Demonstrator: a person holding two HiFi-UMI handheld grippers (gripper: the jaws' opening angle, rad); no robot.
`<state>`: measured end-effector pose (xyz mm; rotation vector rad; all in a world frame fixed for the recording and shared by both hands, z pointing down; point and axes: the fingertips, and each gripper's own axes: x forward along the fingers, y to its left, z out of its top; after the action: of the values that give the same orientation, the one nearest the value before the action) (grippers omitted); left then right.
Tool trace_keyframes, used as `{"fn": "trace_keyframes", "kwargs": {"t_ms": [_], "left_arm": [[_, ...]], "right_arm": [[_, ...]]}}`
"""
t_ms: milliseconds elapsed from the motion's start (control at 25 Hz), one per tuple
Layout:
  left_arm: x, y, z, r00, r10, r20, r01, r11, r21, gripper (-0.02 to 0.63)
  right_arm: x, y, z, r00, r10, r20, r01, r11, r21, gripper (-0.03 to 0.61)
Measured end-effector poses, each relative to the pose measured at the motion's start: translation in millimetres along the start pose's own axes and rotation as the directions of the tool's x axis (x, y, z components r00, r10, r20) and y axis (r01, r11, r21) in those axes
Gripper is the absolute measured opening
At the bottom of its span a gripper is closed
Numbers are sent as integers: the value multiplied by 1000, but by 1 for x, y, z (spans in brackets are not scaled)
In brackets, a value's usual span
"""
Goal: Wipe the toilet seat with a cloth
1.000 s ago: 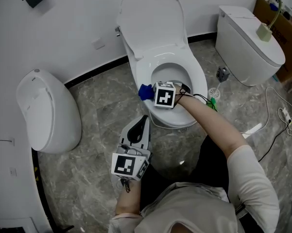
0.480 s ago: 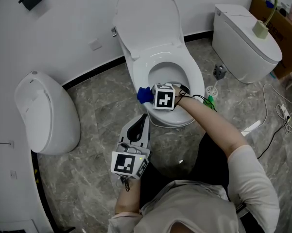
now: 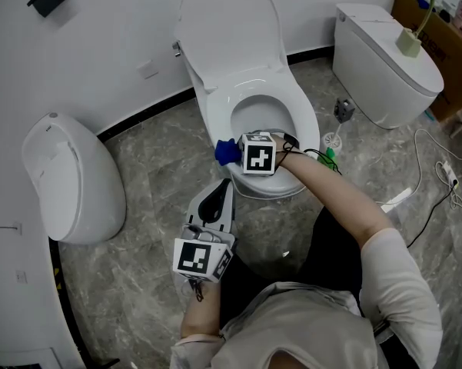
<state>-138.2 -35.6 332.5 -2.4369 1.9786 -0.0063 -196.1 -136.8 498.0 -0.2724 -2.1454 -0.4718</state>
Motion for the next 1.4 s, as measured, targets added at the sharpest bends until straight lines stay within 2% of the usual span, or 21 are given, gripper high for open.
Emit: {"fn": "trace_keyframes", "kwargs": {"t_ms": [400,1040,1280,1400], "left_arm": [[1,-7,2,1000,-2,1,2,1000,3,8],[6,-7,8,1000,-19,13,19,1000,4,8],[6,-9,11,999,-27,19,27,1000,5,8],[7,-9,12,999,-28,23,28,1000,6,8]], "right_arm": [[-8,16,-4,999,39,0,-39,999,-13,35],[-19,37,-16,989,133,-64,-135,990,-29,35],[-26,45,-16,983,180,-38,-180,984,7,35],[-30,51,-31,974,207,-96,-204,978,35,35]]}}
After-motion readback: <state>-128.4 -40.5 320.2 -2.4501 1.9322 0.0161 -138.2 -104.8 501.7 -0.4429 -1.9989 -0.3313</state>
